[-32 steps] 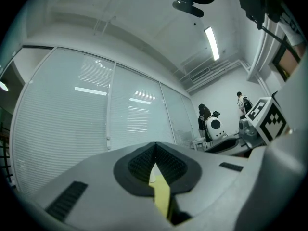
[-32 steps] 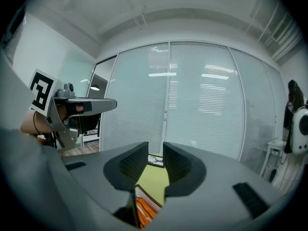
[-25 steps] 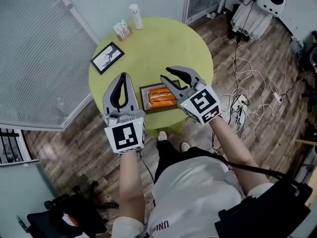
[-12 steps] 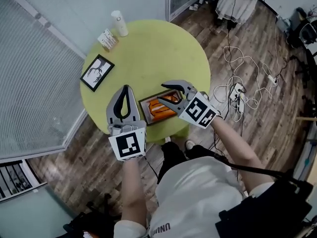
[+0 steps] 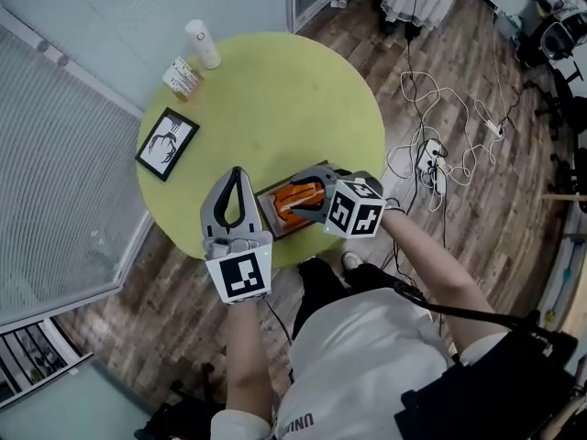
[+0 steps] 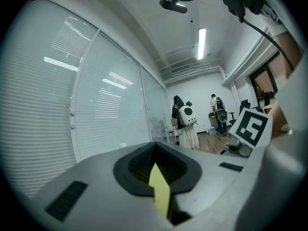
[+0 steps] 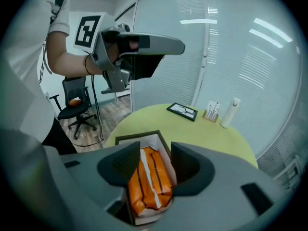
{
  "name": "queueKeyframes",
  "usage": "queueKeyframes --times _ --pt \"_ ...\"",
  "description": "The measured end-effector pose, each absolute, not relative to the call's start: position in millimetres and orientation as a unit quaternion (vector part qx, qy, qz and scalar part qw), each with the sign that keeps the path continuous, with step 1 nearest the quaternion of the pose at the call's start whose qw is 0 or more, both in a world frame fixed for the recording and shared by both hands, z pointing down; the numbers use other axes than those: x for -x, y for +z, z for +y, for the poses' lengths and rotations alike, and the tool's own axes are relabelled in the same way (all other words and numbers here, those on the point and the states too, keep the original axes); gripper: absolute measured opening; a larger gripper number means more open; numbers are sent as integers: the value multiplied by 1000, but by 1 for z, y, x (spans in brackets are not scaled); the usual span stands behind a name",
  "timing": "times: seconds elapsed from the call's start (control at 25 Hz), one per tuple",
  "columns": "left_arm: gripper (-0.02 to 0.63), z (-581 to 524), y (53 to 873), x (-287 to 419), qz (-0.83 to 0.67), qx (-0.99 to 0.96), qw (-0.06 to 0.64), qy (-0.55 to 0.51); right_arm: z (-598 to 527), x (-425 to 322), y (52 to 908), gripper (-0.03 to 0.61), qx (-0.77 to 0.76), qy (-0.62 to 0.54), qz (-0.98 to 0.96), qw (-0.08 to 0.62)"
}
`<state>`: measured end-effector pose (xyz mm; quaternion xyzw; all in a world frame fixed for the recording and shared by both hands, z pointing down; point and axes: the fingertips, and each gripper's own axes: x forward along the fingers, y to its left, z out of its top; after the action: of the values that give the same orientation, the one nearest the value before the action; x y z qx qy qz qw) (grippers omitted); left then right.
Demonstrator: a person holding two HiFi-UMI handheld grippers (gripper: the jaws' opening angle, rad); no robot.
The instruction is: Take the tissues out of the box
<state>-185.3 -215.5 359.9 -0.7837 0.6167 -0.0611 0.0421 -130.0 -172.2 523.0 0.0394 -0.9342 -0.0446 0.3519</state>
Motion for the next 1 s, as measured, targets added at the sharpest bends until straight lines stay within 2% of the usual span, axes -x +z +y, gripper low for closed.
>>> queueKeyframes --times 0.56,1.0 --pt "12 -216 379 183 605 793 26 -62 -160 129 577 206 19 -56 -893 446" --pt "12 -209 382 183 611 788 22 -65 -153 126 592 206 28 -51 -879 473"
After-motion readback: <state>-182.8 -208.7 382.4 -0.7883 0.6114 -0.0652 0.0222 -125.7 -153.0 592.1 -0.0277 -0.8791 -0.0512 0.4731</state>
